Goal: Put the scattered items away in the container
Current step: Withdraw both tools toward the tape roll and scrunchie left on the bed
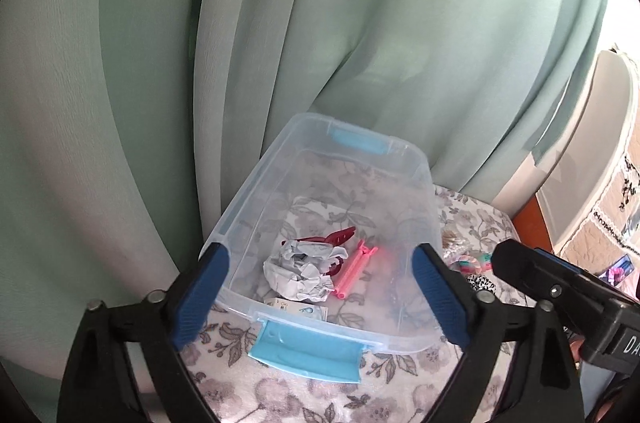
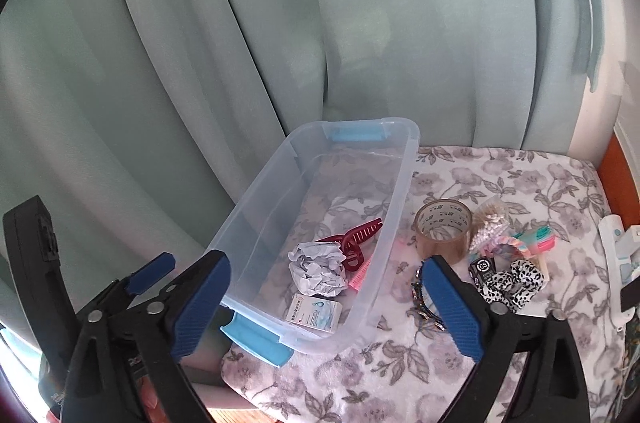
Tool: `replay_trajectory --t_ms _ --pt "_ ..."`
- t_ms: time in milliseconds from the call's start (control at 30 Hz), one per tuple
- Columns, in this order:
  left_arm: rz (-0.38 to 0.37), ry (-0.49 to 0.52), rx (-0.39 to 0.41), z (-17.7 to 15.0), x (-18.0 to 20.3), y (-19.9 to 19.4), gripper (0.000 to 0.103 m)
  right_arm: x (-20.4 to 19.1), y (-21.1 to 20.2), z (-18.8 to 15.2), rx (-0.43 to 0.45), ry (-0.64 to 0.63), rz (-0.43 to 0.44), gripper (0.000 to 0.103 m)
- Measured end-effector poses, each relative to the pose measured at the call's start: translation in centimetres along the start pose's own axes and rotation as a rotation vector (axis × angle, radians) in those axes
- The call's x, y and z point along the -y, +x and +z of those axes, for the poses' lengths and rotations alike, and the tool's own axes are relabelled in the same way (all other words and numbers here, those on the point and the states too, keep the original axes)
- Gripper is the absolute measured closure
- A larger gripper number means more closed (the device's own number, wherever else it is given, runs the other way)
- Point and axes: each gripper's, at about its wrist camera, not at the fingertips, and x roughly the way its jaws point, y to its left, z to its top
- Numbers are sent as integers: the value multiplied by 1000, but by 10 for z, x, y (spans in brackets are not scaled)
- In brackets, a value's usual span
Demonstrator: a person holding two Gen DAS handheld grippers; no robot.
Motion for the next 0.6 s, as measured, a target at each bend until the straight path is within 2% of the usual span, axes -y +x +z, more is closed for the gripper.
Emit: replay_trajectory --t_ms 600 --pt "-34 81 65 -8 49 -43 5 29 -63 -22 123 15 11 0"
